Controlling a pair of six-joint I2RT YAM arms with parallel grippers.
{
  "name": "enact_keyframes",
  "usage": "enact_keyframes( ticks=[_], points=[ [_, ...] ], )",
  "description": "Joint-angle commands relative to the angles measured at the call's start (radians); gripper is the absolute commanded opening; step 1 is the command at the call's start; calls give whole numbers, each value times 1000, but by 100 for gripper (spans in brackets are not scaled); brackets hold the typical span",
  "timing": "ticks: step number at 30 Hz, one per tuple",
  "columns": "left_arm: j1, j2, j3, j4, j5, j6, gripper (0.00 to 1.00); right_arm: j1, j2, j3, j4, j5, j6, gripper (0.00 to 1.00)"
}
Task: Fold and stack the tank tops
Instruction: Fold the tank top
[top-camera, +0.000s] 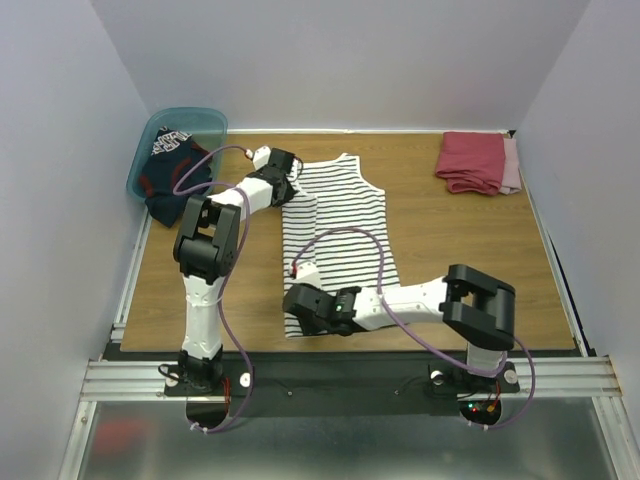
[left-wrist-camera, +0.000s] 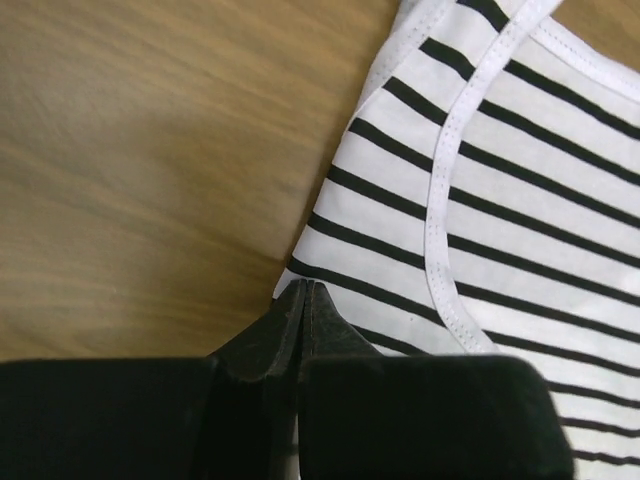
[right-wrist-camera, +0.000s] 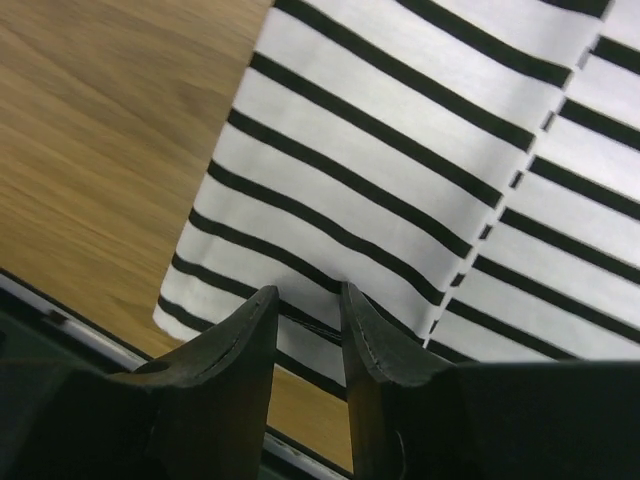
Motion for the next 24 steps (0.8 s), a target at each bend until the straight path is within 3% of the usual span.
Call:
enact_keyframes(
  ticks=[1, 4, 8, 11, 15, 21, 24],
  points=[
    [55, 76, 127, -55, 1, 88, 8, 6, 116, 120, 98, -169, -54, 37],
    [68, 122, 262, -92, 41, 157, 15, 3, 177, 235, 109, -184, -75, 38],
    [75, 154, 412, -137, 76, 238, 36, -46, 173, 293, 109, -171, -85, 40],
    [78, 114, 456, -115, 82, 289, 47, -99, 89, 272, 112, -148, -94, 45],
    [80, 58, 512, -124, 95, 315, 52, -144, -66, 200, 110, -99, -117, 52],
    [48, -125, 382, -103, 96, 246, 49, -338, -335, 7, 109, -117, -85, 51],
    [-32, -267, 184, -42, 73, 199, 45, -624, -392, -51, 107, -248, -81, 50]
  ],
)
